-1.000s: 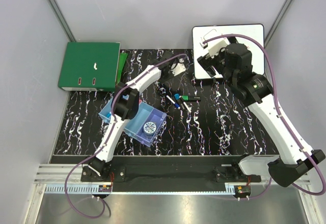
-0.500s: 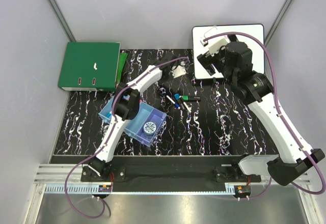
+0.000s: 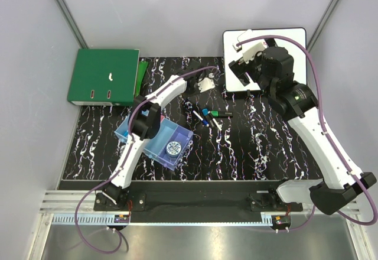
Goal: Sort the stationery into containers
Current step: Pick up the pen from the center of the board.
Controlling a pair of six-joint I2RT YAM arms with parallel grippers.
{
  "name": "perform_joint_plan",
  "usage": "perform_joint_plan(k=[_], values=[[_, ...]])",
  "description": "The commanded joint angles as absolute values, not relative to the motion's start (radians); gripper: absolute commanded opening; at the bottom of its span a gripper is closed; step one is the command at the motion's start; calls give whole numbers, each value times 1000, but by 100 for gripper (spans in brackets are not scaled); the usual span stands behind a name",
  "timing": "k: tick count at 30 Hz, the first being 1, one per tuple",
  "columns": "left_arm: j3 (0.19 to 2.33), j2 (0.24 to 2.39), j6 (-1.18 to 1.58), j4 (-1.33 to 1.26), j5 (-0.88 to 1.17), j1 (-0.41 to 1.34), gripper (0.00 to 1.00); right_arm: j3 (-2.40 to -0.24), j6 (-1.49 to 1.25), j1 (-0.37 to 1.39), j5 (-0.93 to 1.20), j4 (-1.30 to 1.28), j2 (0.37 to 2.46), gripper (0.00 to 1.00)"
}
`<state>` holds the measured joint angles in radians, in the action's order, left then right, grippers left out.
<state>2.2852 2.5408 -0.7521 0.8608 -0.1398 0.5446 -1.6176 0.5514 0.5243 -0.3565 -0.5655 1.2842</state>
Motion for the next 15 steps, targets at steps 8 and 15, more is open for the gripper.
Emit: perform_joint_plan(k=[8, 15], values=[[2253, 2442, -720, 1048, -9, 541, 21, -1663, 541, 520, -371, -534, 1281, 100], [2359, 2488, -677, 1034, -52, 538, 33, -1667, 540, 520, -371, -535, 1279, 100]])
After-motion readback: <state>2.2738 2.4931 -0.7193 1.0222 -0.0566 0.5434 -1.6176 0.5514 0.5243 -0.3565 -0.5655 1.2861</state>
